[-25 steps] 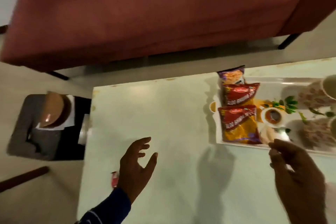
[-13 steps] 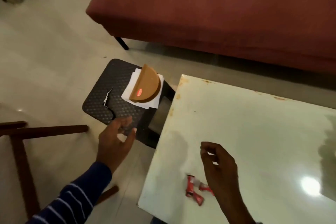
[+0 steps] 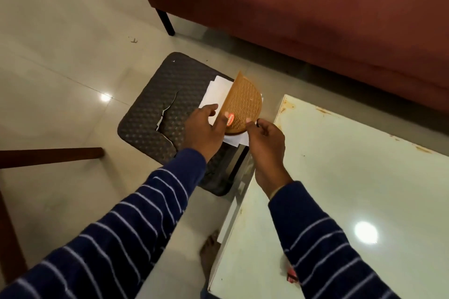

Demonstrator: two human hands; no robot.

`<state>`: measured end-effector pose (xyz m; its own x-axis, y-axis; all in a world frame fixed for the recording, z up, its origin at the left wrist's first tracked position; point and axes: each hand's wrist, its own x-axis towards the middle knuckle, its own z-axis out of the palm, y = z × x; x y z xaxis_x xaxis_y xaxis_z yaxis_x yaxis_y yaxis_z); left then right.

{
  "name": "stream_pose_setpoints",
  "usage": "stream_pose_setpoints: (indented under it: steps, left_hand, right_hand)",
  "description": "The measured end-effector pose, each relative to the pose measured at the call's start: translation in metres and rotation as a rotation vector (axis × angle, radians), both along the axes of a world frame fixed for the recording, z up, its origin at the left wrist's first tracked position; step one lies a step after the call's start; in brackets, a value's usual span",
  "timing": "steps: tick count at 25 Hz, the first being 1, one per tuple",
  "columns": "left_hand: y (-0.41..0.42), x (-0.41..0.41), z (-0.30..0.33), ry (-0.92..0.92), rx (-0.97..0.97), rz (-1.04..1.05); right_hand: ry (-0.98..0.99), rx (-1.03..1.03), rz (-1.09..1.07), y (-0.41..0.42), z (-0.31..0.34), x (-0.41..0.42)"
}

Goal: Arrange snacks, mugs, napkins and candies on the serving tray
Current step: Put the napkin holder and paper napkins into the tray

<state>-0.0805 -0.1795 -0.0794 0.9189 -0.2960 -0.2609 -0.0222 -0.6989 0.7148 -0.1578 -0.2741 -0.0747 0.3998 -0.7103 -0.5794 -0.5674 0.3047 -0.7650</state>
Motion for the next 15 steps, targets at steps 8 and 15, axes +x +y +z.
stream_pose_setpoints:
  steps: [8, 15]
  left_hand:
    - [0.016, 0.012, 0.013, 0.072, -0.190, 0.088]
    - [0.062, -0.018, 0.060, -0.044, -0.166, -0.169]
  right_hand:
    - [-0.098, 0.045, -0.069, 0.013, 0.011, 0.019]
    - [-0.310, -0.229, 0.397, -0.006, 0.069, -0.056]
